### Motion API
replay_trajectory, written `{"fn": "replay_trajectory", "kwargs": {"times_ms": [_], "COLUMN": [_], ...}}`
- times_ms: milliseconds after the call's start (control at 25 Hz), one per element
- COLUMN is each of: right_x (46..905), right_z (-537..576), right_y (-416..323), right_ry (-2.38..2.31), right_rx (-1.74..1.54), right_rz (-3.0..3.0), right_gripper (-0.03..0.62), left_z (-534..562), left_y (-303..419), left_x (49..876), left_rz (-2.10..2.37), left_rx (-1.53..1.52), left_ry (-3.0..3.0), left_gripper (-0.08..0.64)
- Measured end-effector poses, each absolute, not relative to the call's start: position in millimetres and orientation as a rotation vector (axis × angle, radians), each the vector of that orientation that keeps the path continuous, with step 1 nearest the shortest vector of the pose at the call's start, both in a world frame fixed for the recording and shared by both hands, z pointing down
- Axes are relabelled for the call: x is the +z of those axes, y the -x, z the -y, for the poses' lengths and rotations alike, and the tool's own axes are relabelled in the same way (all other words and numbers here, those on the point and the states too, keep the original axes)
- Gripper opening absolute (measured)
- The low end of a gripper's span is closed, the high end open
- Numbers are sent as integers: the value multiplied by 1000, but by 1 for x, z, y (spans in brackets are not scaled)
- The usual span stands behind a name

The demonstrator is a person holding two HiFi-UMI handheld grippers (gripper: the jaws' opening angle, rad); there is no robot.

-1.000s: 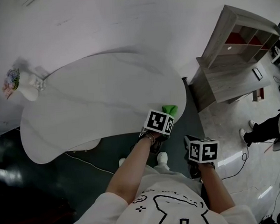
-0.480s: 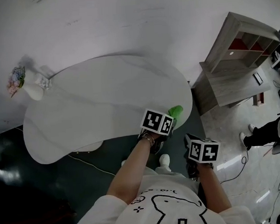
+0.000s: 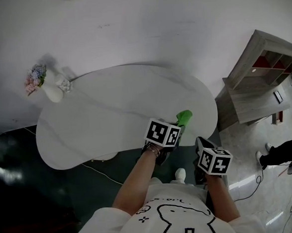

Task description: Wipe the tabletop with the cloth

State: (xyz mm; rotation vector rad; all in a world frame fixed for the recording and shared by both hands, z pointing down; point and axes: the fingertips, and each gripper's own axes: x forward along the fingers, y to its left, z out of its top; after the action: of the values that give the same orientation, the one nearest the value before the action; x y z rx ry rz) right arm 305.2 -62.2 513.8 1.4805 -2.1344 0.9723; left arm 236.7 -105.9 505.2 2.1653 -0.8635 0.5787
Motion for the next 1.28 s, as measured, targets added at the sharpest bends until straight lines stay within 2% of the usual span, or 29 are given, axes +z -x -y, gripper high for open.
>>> {"fn": "replay_trajectory", "kwargs": {"times_ms": [640, 1280], "right_x": [475, 401], "right_z": [86, 113], "right_y": [-206, -98], "right_ry": [-1537, -1487], "right_rx": [821, 592], "right_rz": [2269, 2491], "right_gripper": [-5, -5], "left_z": [108, 90], "left_y": [-83, 93], "left_x": [434, 361], "left_rz": [1126, 1604], "left_rx": [442, 337], "left_ry": [-2359, -2442], "left_gripper": [54, 54]}}
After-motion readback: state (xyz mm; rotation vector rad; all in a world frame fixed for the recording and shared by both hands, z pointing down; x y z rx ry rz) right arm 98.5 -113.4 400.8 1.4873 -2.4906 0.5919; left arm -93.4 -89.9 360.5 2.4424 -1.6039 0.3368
